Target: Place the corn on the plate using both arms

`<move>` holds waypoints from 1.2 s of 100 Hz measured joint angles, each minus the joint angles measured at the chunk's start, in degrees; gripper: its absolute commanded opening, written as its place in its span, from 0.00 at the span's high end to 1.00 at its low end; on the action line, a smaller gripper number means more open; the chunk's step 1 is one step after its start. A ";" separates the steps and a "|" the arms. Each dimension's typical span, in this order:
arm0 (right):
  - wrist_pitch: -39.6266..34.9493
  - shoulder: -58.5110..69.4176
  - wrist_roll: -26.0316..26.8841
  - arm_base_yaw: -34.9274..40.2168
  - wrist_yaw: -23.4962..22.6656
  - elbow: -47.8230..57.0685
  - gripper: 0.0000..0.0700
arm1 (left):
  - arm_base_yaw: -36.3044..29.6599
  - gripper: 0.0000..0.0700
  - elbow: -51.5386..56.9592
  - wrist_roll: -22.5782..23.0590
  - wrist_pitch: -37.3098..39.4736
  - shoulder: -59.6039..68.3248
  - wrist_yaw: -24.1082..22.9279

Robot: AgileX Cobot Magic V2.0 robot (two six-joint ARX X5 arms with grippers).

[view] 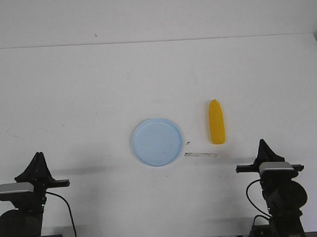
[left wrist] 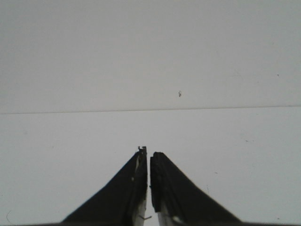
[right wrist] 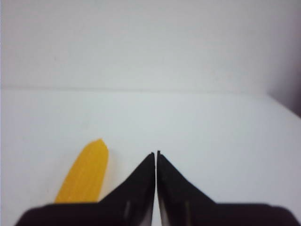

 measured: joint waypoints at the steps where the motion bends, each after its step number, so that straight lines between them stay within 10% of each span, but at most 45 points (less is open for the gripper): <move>1: -0.15 0.66 -0.02 0.00 -0.02 0.35 0.99 | 0.00 1.00 0.00 -0.02 0.00 0.00 0.00; 43: -14.29 31.91 0.33 3.39 0.00 22.93 0.99 | 0.00 1.00 0.00 0.00 0.00 0.00 0.00; 105: -38.82 68.17 14.10 12.33 4.26 56.85 0.99 | 0.00 1.00 0.00 0.00 0.00 0.00 0.00; 120: -44.06 74.25 15.52 12.37 4.07 63.80 0.75 | 0.00 1.00 0.00 0.00 0.00 0.00 0.00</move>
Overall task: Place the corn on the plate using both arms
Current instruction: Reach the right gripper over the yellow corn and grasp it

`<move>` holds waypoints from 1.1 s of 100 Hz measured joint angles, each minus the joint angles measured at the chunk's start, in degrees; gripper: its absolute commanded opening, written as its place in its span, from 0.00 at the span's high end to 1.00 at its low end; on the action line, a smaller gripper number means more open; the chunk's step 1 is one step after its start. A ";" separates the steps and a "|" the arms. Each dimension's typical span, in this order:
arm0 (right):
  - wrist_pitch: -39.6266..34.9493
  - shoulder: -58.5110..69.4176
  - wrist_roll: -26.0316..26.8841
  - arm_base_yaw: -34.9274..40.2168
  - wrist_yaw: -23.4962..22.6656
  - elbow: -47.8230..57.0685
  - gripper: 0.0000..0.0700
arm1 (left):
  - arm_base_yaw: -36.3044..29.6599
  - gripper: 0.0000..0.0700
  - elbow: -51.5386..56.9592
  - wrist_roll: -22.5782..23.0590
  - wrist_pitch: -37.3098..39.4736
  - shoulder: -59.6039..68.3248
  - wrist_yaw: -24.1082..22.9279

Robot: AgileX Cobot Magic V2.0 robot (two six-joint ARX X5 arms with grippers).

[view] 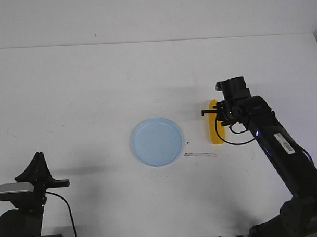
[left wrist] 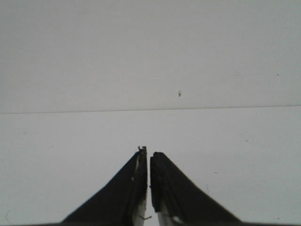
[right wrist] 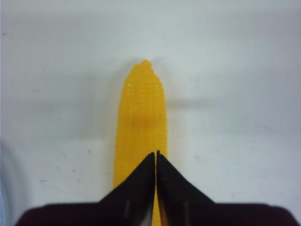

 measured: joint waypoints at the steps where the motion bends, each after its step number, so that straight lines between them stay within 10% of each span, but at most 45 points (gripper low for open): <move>1: -0.17 0.37 0.07 0.00 0.00 0.31 0.71 | 0.00 1.00 0.00 -0.02 0.00 0.00 0.00; 11: -0.68 3.39 0.90 0.02 -0.02 1.46 0.30 | 0.00 1.00 0.00 -0.02 0.00 0.00 0.00; 19: -1.97 5.11 1.18 0.04 -0.04 1.44 0.16 | 0.00 1.00 0.00 0.00 0.00 0.00 0.00; 110: -1.22 12.48 1.60 0.09 -4.17 1.40 0.15 | 0.00 1.00 0.00 -0.02 0.00 0.00 0.00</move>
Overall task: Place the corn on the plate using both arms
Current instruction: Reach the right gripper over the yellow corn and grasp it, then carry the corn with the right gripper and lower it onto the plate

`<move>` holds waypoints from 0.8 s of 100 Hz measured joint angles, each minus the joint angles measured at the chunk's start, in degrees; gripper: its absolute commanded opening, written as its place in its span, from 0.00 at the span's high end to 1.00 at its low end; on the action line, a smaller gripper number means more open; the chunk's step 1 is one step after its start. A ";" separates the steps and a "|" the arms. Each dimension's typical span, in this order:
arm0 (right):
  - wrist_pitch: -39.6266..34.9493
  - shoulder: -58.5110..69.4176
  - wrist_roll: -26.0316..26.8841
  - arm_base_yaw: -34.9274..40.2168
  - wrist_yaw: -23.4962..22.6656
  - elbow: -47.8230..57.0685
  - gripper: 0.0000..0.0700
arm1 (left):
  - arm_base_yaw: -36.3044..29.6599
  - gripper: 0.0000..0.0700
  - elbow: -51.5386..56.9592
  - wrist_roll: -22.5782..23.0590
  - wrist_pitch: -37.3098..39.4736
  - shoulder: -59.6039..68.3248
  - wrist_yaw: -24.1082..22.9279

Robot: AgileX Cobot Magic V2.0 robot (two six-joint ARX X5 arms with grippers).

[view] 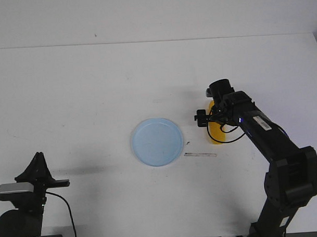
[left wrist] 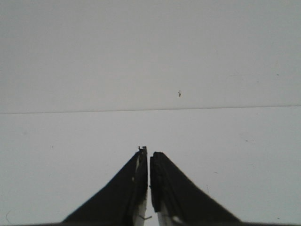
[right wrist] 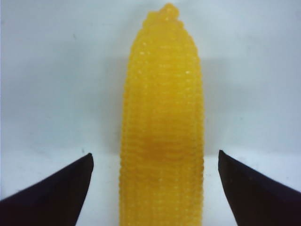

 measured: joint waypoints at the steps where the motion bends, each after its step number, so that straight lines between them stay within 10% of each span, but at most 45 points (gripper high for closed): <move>1: -0.04 0.15 0.00 0.00 0.00 0.00 0.16 | 0.00 1.00 0.00 0.00 0.00 0.00 0.00; 24: -0.13 0.81 -0.02 0.00 0.00 -0.35 0.46 | 0.00 1.00 0.00 0.02 0.00 0.00 0.00; 80: -0.07 0.81 -0.04 -0.02 0.04 -0.35 0.54 | 0.00 1.00 0.00 0.02 0.00 0.00 0.00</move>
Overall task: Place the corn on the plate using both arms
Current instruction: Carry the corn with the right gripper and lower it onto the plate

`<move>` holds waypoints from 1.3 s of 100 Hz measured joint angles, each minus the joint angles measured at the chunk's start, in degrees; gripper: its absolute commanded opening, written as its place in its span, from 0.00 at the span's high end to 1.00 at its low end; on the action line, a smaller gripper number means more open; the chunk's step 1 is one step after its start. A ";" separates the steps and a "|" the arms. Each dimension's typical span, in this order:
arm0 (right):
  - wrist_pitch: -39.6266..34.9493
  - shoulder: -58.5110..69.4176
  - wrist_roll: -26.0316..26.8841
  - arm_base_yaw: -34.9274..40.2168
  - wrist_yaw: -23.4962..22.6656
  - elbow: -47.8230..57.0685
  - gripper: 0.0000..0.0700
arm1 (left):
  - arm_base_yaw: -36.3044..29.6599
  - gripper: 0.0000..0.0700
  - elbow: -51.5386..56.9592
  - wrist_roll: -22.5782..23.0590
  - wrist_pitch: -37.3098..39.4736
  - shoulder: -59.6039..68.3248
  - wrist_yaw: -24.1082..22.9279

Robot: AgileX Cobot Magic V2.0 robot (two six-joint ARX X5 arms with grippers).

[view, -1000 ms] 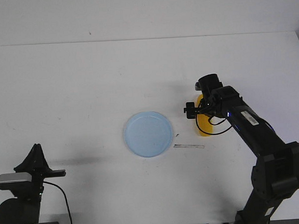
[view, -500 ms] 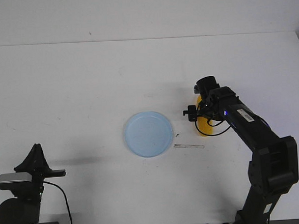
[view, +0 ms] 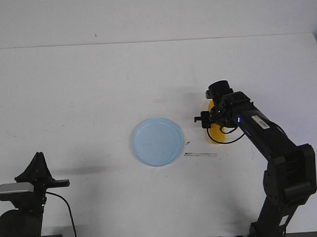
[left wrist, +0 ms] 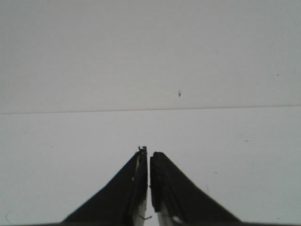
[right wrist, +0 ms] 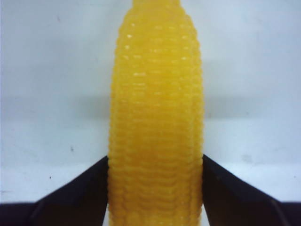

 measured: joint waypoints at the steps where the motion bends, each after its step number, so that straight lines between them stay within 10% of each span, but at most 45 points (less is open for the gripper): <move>1: 0.00 0.00 0.00 0.00 -0.02 0.00 0.54 | 0.00 1.00 0.00 -0.02 0.00 0.00 0.00; 35: -0.46 -0.13 0.00 0.02 -2.51 1.86 0.54 | 0.00 1.00 0.00 0.00 0.00 0.00 0.00; 72: 0.85 -2.82 0.02 5.64 -25.79 7.17 0.54 | 0.00 1.00 0.00 -0.02 0.00 0.00 0.00; 130: 1.51 2.16 -0.66 19.52 -22.86 7.15 0.53 | 0.00 1.00 0.00 -0.02 0.00 0.00 0.00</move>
